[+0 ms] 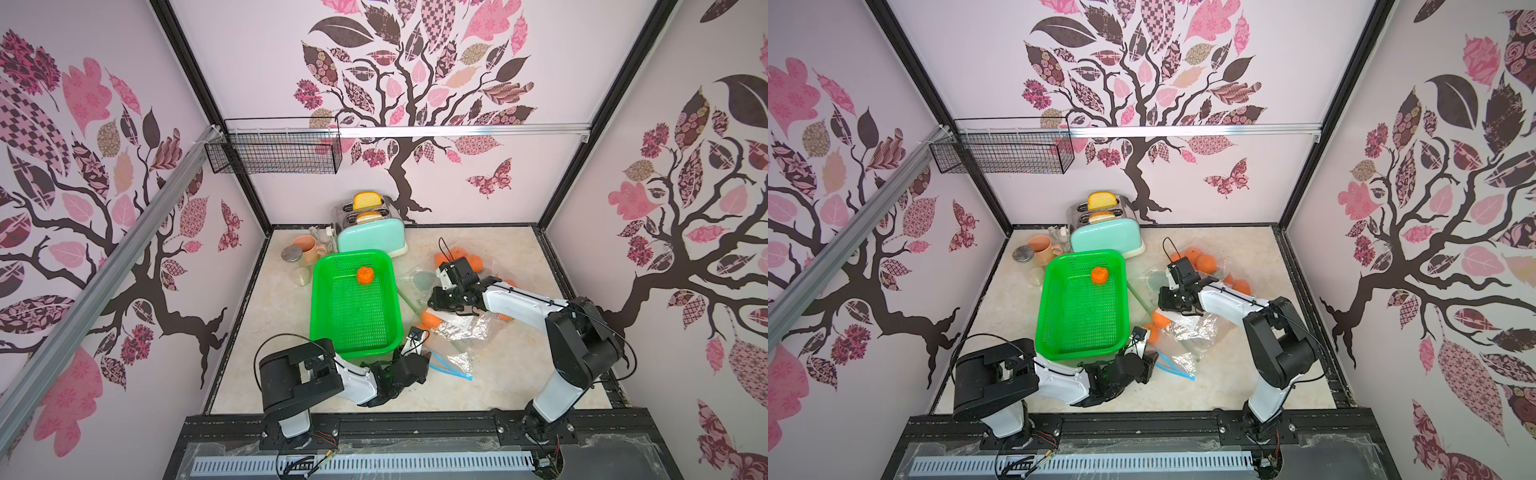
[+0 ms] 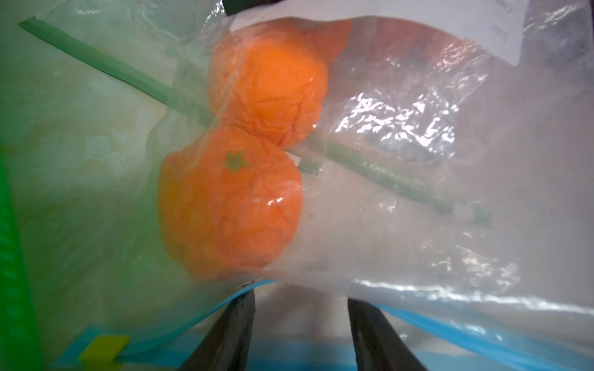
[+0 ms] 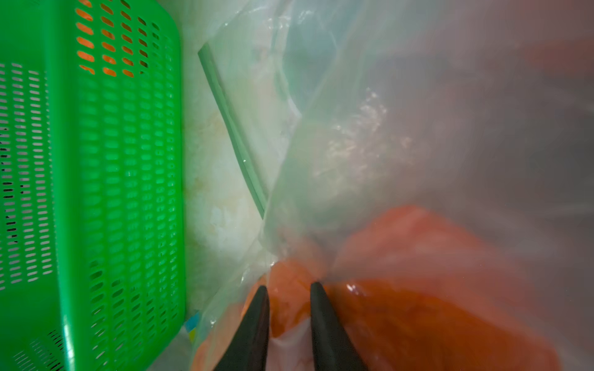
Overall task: Open the zip-top bag and take out the orange
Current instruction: Adjust the zipper food storage bag in the zipper food storage bag.
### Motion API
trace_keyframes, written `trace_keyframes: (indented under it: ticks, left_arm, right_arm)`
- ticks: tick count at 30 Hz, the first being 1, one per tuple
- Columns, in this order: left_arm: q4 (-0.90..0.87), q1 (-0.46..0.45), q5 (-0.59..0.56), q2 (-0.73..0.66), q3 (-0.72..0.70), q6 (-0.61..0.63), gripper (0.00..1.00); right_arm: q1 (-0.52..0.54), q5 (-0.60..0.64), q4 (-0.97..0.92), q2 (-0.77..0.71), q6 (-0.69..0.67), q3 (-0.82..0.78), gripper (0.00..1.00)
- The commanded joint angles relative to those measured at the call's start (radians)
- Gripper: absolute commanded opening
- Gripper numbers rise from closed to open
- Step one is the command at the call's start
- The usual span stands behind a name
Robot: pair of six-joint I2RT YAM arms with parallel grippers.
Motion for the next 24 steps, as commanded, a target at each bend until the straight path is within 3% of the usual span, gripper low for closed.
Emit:
trace_keyframes:
  ticks: [1, 9, 17, 24]
  left_arm:
    - [-0.003, 0.008, -0.008, 0.022, 0.003, -0.009, 0.52]
    - [-0.047, 0.017, 0.032, 0.017, 0.012, -0.017, 0.59]
    - [-0.006, 0.018, 0.094, 0.014, -0.023, 0.001, 0.6]
    - [0.028, 0.017, 0.159, 0.002, -0.045, 0.036, 0.59]
  right_arm:
    - [0.001, 0.011, -0.001, 0.024, -0.015, -0.026, 0.26]
    - [0.001, 0.066, -0.045, -0.009, -0.051, -0.144, 0.26]
    - [0.002, 0.131, -0.054, -0.134, -0.027, -0.25, 0.27]
    - [0.001, 0.131, -0.044, -0.286, -0.017, -0.205, 0.42]
